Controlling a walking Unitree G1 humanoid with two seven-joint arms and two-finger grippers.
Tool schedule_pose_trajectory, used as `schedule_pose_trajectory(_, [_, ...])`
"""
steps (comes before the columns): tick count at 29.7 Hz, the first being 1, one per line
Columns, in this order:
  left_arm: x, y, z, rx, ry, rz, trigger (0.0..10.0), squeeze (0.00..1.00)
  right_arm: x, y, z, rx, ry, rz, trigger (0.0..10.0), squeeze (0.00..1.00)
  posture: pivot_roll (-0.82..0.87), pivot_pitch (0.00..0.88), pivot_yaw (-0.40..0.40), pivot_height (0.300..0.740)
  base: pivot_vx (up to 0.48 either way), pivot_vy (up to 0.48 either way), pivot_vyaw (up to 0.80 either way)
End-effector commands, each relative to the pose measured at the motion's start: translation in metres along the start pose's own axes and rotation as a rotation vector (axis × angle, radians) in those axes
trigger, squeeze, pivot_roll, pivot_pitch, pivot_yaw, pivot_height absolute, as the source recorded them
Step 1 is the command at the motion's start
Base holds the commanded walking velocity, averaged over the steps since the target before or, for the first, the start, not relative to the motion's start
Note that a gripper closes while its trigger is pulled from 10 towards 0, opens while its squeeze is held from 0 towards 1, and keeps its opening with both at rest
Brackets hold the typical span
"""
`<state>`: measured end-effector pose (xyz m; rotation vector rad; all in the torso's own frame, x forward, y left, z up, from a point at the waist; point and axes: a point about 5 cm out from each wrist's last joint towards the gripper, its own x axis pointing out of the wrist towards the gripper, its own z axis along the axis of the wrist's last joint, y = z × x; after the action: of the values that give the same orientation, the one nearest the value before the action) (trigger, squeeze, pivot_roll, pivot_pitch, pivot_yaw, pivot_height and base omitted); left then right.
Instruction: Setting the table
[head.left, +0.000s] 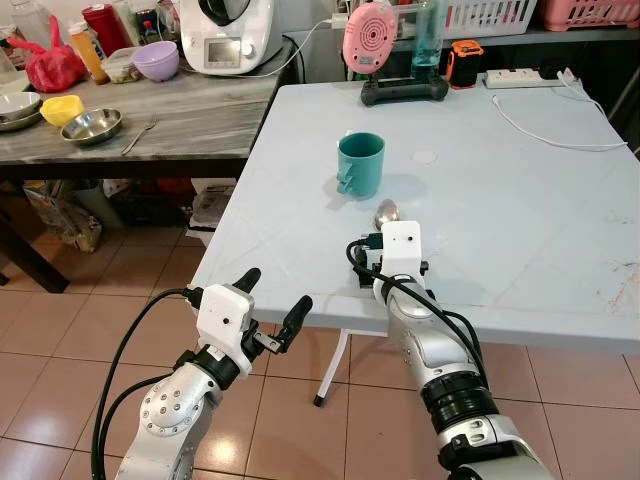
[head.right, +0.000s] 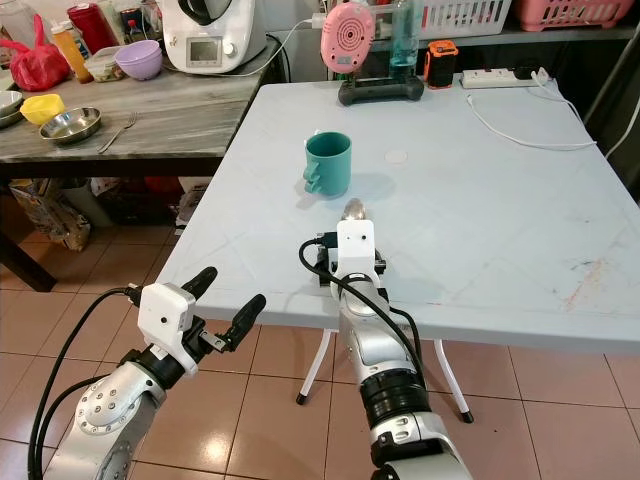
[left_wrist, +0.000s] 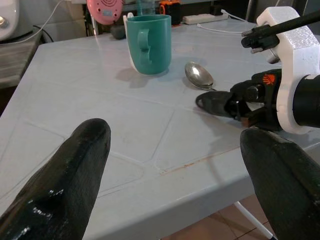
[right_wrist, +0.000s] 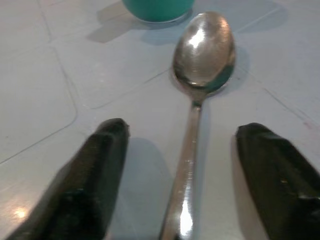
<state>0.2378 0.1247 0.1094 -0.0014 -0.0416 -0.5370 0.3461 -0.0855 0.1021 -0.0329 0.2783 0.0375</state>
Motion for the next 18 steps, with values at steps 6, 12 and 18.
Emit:
schedule_pose_trajectory(6, [-0.001,0.003,0.005,0.019,-0.014,-0.010,10.0,0.00,0.007,-0.006,0.004,0.036,0.025,-0.040,0.0,0.00,-0.06,0.071,0.116,0.740,0.000,0.000,0.00])
schedule_pose_trajectory(12, [-0.001,0.001,0.009,-0.019,-0.043,-0.052,10.0,0.00,0.010,-0.011,0.007,0.041,0.021,-0.060,0.0,0.00,-0.06,0.069,0.115,0.740,0.000,0.000,0.00])
schedule_pose_trajectory(18, [-0.001,-0.003,0.008,-0.054,-0.025,-0.145,10.0,0.00,0.010,-0.011,0.001,0.052,0.047,-0.069,0.0,0.00,-0.06,0.069,0.115,0.740,0.000,0.000,0.00])
